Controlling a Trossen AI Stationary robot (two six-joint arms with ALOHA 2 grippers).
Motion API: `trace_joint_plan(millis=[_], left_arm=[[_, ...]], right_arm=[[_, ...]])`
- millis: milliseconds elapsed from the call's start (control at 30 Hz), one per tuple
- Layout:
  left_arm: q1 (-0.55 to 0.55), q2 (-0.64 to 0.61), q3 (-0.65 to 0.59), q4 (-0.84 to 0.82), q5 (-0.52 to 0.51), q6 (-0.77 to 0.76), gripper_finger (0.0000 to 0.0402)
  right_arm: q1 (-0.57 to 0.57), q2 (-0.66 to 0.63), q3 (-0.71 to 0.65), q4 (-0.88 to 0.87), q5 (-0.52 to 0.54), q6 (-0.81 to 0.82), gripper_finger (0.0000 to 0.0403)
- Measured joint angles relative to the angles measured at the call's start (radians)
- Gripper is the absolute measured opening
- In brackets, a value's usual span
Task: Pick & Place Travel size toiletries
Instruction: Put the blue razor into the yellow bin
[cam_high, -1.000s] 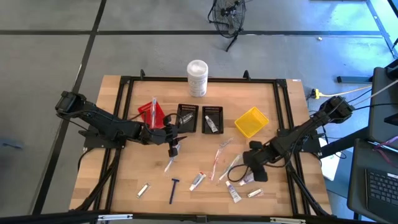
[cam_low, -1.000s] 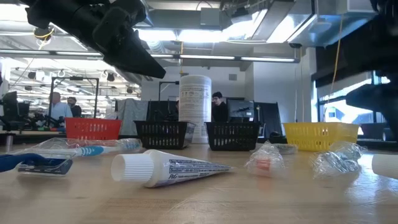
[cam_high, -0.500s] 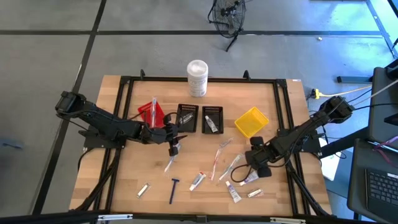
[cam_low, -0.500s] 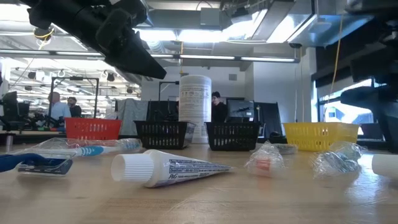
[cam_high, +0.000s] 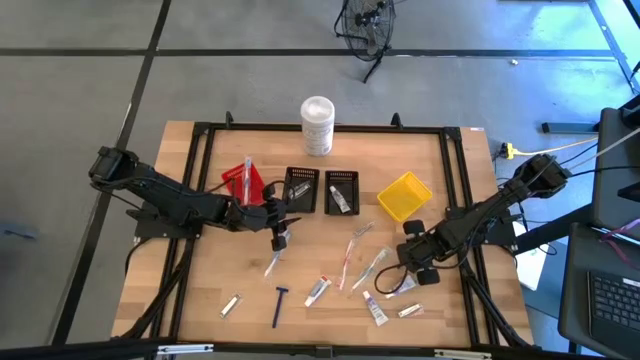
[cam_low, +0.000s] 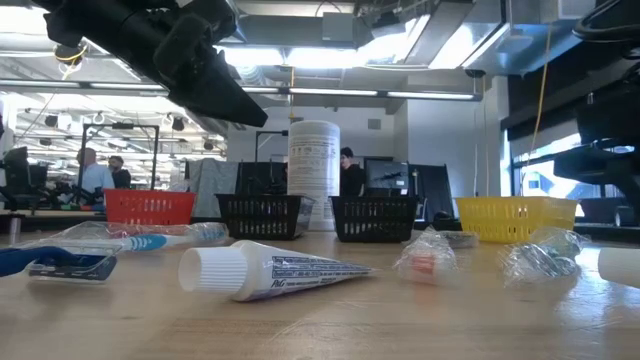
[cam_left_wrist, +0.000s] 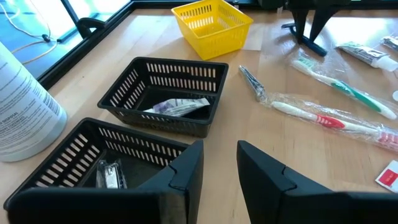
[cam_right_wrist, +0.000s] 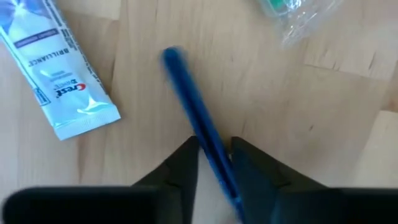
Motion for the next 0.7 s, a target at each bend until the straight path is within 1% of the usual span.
trace_joint_plan(millis=[100, 200, 267, 367, 467, 567, 633, 700], left_arm=[[0.0, 0.0, 0.0, 0.0, 0.0, 0.0, 0.0092], [0.0, 0.0, 0.0, 0.0, 0.0, 0.0, 0.0092], [0.0, 0.0, 0.0, 0.0, 0.0, 0.0, 0.0092], [0.0, 0.0, 0.0, 0.0, 0.0, 0.0, 0.0092], [0.0, 0.0, 0.0, 0.0, -0.001, 0.0, 0.0092], [0.0, 0.0, 0.0, 0.0, 0.0, 0.0, 0.0092], [0.0, 0.0, 0.0, 0.0, -0.001, 0.0, 0.0092], [0.0, 0.0, 0.0, 0.0, 0.0, 0.0, 0.0092]], right_arm=[[0.0, 0.0, -0.001, 0.013, -0.005, 0.003, 0.0053], [0.0, 0.0, -0.001, 0.028, -0.01, 0.018, 0.0033], [-0.001, 0.002, 0.005, 0.038, -0.011, 0.042, 0.0029], [0.0, 0.006, 0.03, 0.048, 0.006, 0.101, 0.0037], [-0.001, 0.006, 0.077, 0.036, 0.031, 0.099, 0.0042], [0.0, 0.005, 0.152, -0.022, 0.066, 0.031, 0.0037], [0.0, 0.005, 0.214, -0.13, 0.118, -0.024, 0.003], [-0.001, 0.005, 0.276, -0.27, 0.206, -0.082, 0.0025]])
